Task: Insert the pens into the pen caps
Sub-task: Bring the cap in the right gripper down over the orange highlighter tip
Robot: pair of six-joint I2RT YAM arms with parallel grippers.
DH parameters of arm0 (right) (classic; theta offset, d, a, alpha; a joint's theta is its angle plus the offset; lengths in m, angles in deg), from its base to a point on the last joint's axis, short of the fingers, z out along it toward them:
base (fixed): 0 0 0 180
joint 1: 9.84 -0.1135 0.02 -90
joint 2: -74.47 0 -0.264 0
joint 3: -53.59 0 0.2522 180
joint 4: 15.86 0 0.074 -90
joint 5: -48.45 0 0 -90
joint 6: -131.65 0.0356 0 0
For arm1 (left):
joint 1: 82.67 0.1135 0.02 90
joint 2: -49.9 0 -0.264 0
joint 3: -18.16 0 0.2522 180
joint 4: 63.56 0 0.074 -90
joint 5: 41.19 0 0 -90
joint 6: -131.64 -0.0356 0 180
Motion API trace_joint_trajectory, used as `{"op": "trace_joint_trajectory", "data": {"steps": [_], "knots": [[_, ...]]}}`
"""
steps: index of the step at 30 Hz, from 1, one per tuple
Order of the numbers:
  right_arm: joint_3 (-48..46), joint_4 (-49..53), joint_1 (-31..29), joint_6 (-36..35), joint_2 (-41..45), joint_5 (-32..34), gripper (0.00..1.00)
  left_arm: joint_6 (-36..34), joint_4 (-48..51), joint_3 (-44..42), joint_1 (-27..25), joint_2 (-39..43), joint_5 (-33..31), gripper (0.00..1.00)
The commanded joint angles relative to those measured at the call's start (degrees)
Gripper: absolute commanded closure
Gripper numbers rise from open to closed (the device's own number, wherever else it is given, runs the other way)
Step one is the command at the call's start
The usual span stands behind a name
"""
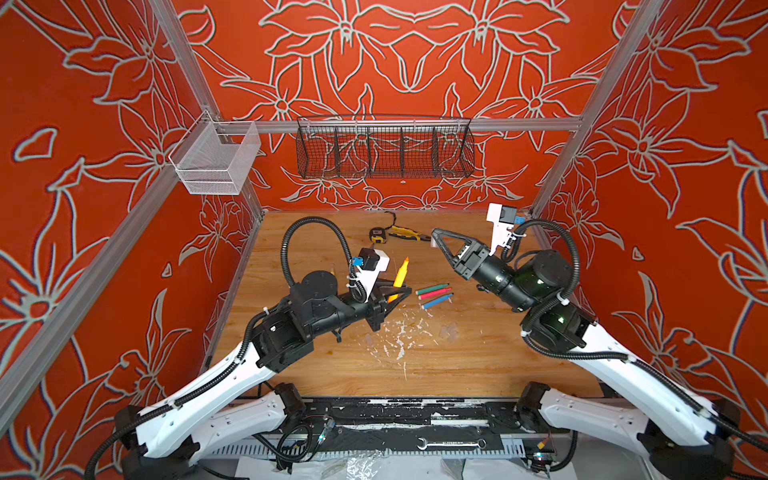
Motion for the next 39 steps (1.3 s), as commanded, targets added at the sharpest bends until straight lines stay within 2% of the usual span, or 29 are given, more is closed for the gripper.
{"op": "trace_joint_trajectory", "data": {"steps": [1,8,16,27,39], "knots": [[-0.82,-5.26,-1.03,0.12,0.09,-2.32,1.0,0.94,-1.94,0.77,-0.18,0.8,1.62,1.0],[-1.95,-11.42,-5.01,-3.74,-2.55,-3.36,1.0,3.82,-6.86,-2.26,-0.18,2.18,3.84,1.0],[-1.75,-12.94,-10.77,-10.15,-4.23,-0.51,1.0,5.3,-6.42,-3.0,-0.18,3.37,1.41,1.0],[-1.62,-11.92,-11.07,-11.4,-4.81,2.71,1.0,6.11,-6.58,-3.54,-0.18,4.45,2.93,1.0],[1.48,-10.92,-11.07,-12.71,-7.59,0.01,1.0,5.89,-6.49,-3.18,-0.18,4.22,4.64,1.0]]}}
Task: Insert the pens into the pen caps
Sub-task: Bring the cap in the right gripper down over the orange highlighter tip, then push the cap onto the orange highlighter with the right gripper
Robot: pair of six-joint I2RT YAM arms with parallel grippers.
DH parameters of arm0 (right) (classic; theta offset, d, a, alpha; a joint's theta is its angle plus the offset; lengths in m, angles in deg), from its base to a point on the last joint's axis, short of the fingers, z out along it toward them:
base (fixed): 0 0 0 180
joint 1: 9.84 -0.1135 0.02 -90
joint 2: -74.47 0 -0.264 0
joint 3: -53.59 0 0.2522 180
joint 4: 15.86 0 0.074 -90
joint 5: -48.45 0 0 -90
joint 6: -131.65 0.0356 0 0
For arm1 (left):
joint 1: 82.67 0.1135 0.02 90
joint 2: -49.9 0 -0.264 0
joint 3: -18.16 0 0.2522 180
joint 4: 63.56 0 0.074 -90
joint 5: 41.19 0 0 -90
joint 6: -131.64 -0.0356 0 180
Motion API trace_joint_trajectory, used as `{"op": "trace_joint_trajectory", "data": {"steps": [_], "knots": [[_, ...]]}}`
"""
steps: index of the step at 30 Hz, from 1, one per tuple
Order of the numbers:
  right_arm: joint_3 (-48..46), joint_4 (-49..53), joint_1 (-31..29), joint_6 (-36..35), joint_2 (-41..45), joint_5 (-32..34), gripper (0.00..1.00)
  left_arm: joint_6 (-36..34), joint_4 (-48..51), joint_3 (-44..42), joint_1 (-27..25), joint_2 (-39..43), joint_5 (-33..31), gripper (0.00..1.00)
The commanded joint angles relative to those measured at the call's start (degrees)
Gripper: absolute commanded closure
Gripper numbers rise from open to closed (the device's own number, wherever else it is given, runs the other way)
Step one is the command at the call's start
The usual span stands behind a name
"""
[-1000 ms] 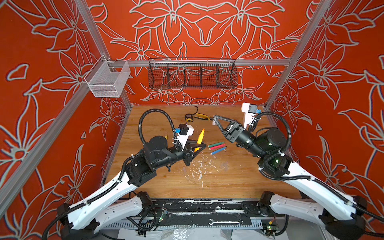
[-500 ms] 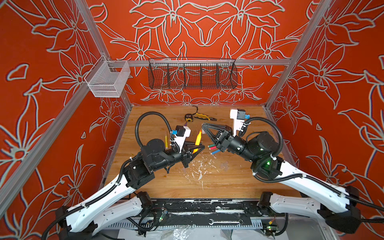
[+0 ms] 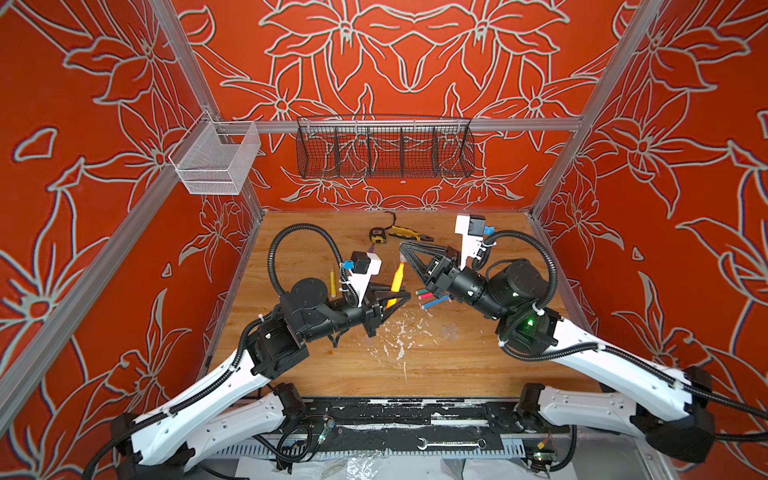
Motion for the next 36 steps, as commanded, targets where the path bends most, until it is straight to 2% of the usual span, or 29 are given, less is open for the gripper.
{"op": "trace_joint_trajectory", "data": {"steps": [1,6,15,22,27,31,36], "knots": [[1.79,-0.43,-0.2,-1.04,-0.26,-1.26,1.0,-0.14,-1.62,0.44,-0.16,0.46,1.1,1.0],[1.59,-0.51,-0.2,-0.57,-0.51,-1.28,1.0,-0.01,-1.74,0.38,-0.15,0.29,1.03,1.0],[-2.62,-6.46,-0.76,0.31,-0.92,-1.34,1.0,0.6,-2.36,-1.04,-0.16,2.43,-1.9,1.0],[-4.45,-10.16,-4.36,-3.0,-1.85,0.36,1.0,0.62,-2.37,-1.54,-0.16,3.28,-2.79,1.0],[-5.11,-12.08,-6.36,-2.18,-4.19,4.66,1.0,0.6,-2.62,-1.55,-0.16,4.18,-2.57,1.0],[-9.7,-19.8,-8.81,-3.72,-4.34,5.91,1.0,0.26,-2.34,-1.94,-0.16,5.68,-3.91,1.0],[-14.75,-13.5,-12.17,-8.3,0.73,10.05,1.0,1.02,-3.13,-2.86,-0.16,6.96,-2.71,1.0]]}}
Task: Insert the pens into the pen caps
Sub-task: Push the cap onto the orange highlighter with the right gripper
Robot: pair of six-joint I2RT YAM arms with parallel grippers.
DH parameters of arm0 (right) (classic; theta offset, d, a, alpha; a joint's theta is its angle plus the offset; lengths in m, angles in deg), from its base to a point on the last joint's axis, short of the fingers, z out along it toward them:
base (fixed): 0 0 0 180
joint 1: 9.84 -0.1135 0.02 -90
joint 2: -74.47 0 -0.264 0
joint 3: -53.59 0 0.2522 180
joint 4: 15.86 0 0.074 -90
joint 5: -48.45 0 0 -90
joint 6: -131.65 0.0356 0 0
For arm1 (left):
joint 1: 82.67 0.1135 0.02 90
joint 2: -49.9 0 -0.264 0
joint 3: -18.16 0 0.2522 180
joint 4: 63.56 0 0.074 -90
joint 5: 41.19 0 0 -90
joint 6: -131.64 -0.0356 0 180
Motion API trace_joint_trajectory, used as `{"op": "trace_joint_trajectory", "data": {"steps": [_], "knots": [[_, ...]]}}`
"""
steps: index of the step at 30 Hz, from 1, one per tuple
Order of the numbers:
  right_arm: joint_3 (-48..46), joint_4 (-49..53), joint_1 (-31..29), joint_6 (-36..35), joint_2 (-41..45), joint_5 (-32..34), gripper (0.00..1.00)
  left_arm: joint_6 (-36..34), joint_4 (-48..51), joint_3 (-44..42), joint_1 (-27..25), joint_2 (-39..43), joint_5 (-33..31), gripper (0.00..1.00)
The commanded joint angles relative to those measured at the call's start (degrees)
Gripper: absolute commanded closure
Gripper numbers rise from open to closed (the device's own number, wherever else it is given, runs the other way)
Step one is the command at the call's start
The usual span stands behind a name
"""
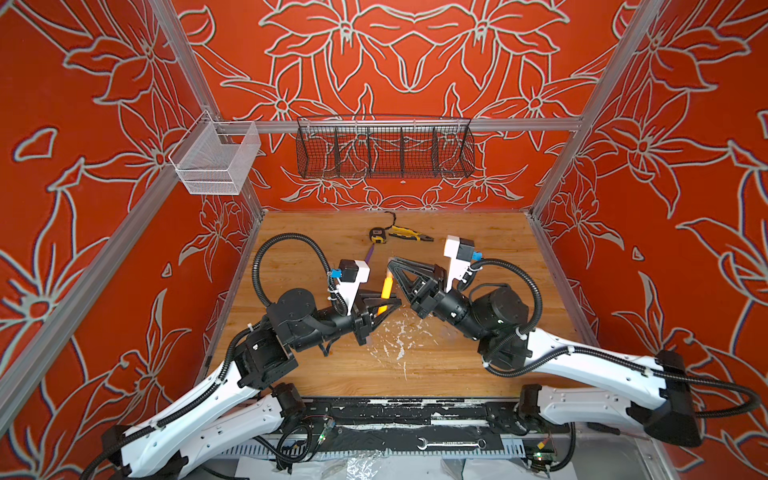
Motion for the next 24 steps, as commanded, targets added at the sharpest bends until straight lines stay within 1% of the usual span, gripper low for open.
{"op": "trace_joint_trajectory", "data": {"steps": [1,5,7,11,12,14,15,17,19,21,24], "knots": [[-5.96,2.63,-3.36,-3.51,2.76,0.85,1.0,0.52,-5.61,0.12,0.11,1.18,-0.14,1.0],[-9.07,2.87,-3.54,-2.52,3.94,-0.86,1.0,-0.44,-7.81,-0.57,0.11,0.25,1.27,1.0],[-10.39,1.02,-3.63,-2.44,3.71,-2.42,1.0,-1.35,-9.92,-1.28,0.11,-0.52,2.28,1.0],[-11.32,1.6,-3.64,-1.94,4.26,-3.13,1.0,-3.96,-12.62,-2.66,0.11,-1.19,2.73,1.0],[-11.26,3.1,-3.61,-2.31,4.87,-3.07,0.95,-5.15,-13.04,-2.95,0.11,-1.11,2.15,1.0],[-11.28,6.29,-3.68,-2.92,6.29,-1.78,0.82,-8.01,-13.29,-3.28,0.11,-1.1,0.99,1.0],[-11.48,7.71,-3.68,-3.34,7.25,-0.69,0.73,-10.01,-13.33,-3.45,0.11,-1.26,0.62,1.0],[-12.08,10.59,-3.63,-4.63,9.66,1.8,0.62,-15.04,-14.05,-4.44,0.11,-1.75,0.33,1.0],[-12.13,15.58,-3.65,-6.08,12.74,5.46,0.53,-21.24,-16.97,-7.05,0.11,-2.16,-2.26,1.0],[-12.39,19.38,-3.68,-7.57,15.36,7.99,0.45,-26.11,-22.86,-11.17,0.12,-2.38,-5.26,1.0],[-12.71,23.42,-3.64,-10.05,18.26,9.09,0.36,-30.67,-31.27,-16.93,0.11,-2.74,-7.82,1.0]]}}
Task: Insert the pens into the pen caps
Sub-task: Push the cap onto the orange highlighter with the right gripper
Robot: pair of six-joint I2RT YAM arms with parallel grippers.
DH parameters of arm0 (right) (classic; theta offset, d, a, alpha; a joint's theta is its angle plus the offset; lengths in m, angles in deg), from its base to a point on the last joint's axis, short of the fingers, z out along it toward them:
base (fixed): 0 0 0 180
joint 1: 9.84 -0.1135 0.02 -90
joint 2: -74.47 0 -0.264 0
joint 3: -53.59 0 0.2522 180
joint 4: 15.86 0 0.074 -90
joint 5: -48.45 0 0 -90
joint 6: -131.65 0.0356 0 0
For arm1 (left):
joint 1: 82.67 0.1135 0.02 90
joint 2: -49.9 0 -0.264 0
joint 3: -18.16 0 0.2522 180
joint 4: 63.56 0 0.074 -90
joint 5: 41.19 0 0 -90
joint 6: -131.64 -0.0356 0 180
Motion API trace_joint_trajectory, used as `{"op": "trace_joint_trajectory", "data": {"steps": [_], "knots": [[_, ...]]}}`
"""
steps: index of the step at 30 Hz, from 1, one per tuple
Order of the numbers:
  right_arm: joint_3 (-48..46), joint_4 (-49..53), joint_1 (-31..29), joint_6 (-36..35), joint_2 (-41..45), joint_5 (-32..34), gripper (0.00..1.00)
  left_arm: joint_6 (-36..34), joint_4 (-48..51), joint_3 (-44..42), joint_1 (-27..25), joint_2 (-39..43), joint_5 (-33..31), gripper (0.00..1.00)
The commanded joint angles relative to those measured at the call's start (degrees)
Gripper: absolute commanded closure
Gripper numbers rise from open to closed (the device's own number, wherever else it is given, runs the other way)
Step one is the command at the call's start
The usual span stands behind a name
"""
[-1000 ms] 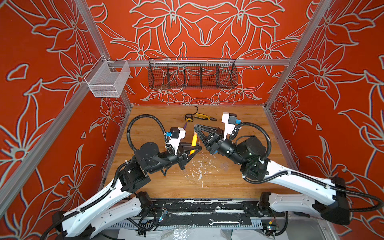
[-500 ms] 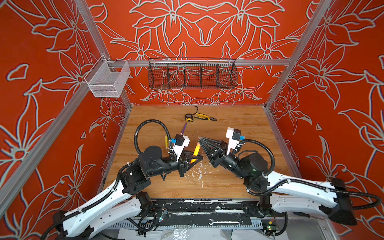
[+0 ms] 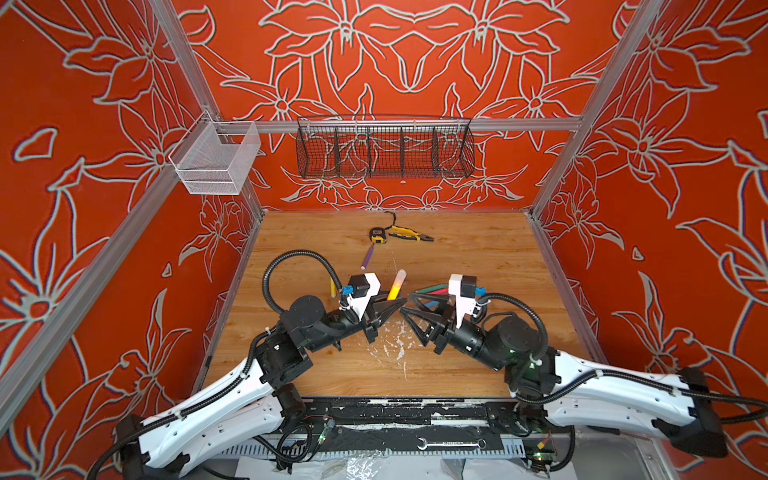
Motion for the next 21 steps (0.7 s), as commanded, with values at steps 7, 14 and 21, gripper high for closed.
{"op": "trace_joint_trajectory", "data": {"steps": [7,14,21], "knots": [[-0.27,6.37,-0.06,-6.93,5.71,-2.09,0.3,-13.33,-11.29,-4.6,0.17,-5.58,1.66,1.0],[-0.87,5.13,-0.09,-6.75,4.93,2.45,0.35,-16.06,-10.36,-6.02,0.17,-4.2,8.14,1.0],[2.47,5.87,-0.06,-6.91,3.11,0.84,0.41,-15.96,-9.69,-5.89,0.17,-4.08,8.79,1.0]]}}
